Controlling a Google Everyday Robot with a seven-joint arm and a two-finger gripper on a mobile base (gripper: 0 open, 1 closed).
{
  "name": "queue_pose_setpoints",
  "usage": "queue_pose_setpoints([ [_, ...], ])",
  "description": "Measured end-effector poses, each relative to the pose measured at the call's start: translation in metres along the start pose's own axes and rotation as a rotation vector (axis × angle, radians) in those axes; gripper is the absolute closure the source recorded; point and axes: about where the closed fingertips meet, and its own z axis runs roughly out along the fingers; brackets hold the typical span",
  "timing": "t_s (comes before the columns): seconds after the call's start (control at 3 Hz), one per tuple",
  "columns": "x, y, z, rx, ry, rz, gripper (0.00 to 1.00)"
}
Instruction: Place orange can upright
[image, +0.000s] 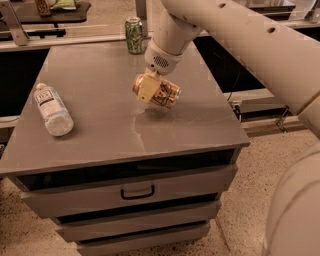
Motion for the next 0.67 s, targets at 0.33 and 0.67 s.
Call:
queue_pose_setpoints([
  [0.33, -0.024, 0.000, -0.030, -0.018, -0.233, -0.054, 1.00],
  [0.67, -0.029, -0.001, -0.052, -0.054, -0.501, -0.101, 1.00],
])
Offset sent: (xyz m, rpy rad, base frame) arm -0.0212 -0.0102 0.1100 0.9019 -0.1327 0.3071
